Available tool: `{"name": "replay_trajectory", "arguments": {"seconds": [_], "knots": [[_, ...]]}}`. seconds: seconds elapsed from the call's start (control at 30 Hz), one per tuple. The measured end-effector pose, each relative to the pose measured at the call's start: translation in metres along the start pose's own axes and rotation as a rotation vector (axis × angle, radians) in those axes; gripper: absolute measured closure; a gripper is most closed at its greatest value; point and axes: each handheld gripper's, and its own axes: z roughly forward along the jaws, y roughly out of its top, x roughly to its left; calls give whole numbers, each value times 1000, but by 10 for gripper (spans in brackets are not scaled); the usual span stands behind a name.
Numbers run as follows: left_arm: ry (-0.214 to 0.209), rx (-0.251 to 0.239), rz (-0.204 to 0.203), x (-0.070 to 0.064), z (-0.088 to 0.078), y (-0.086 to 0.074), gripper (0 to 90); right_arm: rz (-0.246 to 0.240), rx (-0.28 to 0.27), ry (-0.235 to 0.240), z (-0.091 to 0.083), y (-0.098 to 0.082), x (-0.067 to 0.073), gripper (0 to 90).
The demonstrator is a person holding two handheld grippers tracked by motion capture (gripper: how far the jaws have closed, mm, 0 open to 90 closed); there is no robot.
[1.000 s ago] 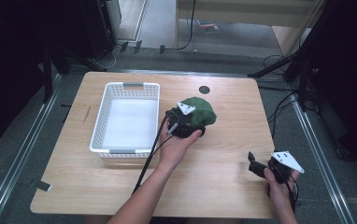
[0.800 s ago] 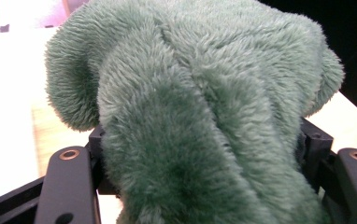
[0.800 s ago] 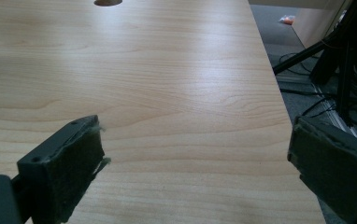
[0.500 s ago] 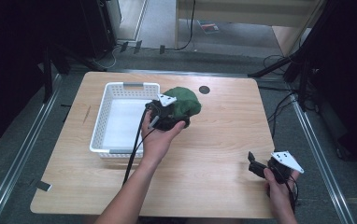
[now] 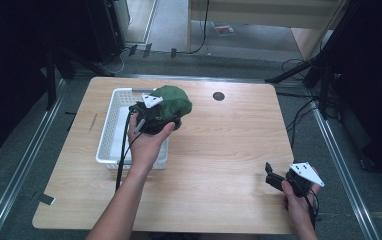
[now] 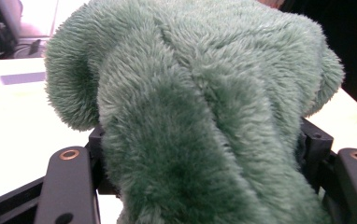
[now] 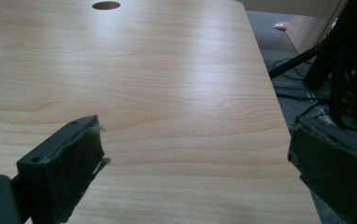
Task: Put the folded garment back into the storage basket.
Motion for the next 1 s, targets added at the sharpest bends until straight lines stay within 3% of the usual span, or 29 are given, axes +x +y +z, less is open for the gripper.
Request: {"name": "replay_trajectory", "arguments": {"seconds": [0.5,0.73,1.0], "knots": [[90,36,-65,54,6,-12,320,-15,-22,4,-1,0,3,38],[128,93,-70,75,21,-19,314,-28,-18,4,0,0,3,38],[142,186,-111,89,42,-28,298,-29,-17,9,0,0,3,38]]}}
